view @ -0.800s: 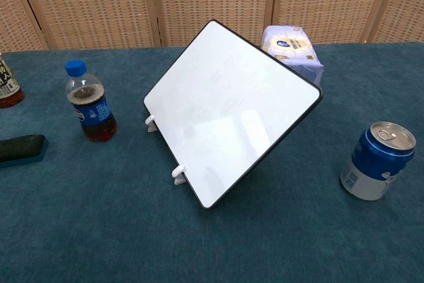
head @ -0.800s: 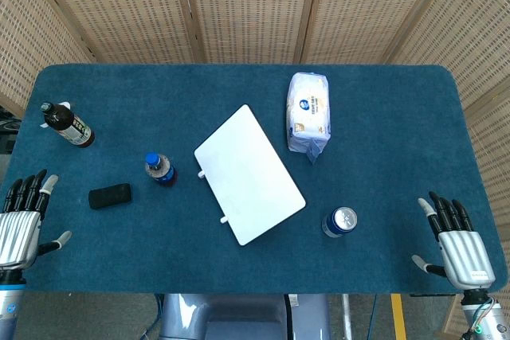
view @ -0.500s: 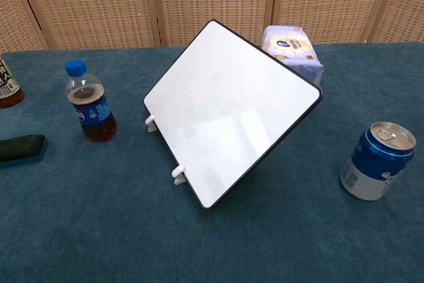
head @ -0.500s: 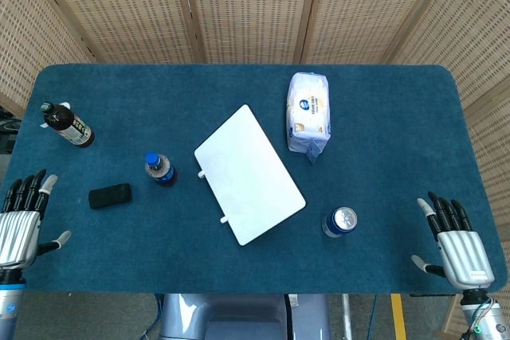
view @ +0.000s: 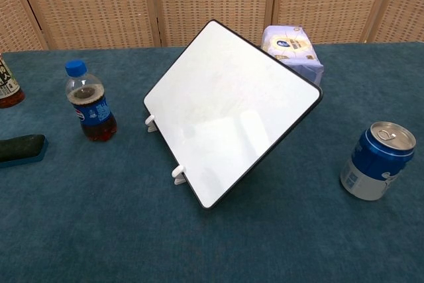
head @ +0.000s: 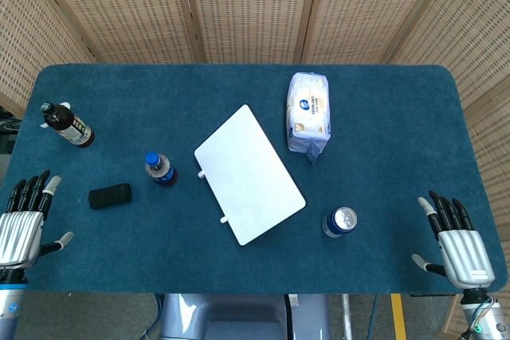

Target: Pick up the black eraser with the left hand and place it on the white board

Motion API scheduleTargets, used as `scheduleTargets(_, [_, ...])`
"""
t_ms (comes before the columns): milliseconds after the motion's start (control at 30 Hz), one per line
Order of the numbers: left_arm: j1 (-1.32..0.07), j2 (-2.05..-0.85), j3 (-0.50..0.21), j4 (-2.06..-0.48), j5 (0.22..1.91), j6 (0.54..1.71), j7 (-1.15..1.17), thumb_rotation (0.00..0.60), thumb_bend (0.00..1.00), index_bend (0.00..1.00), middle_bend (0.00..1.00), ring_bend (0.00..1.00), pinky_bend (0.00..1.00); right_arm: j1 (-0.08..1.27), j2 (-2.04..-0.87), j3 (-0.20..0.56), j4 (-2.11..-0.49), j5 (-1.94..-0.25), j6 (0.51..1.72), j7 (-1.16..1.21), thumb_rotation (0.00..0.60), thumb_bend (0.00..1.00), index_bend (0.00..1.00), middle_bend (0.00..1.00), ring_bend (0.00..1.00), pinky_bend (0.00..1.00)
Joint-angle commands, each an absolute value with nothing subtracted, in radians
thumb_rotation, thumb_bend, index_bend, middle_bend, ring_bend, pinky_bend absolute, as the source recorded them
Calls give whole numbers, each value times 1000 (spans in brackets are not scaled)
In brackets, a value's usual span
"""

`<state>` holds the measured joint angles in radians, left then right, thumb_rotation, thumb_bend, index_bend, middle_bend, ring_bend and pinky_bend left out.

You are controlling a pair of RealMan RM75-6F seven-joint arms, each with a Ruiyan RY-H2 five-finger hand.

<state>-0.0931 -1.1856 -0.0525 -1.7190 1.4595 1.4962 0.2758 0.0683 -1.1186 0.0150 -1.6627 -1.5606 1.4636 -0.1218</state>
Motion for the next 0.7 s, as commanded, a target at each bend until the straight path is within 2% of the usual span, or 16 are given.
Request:
scheduleTargets(33, [-94,-1187,-52,-1718,1458,1494,277,600,145,12,0,0,0,69,-1118,16,-1662,-1559,1462,-121,600,2,0,0,0,0])
scheduleTargets(700, [-102,-1195,-54,-1721,1453,1482,274,600,148,13,0,0,0,69,-1115,16,-1661,-1565,1468,-109,600,1,0,0,0,0])
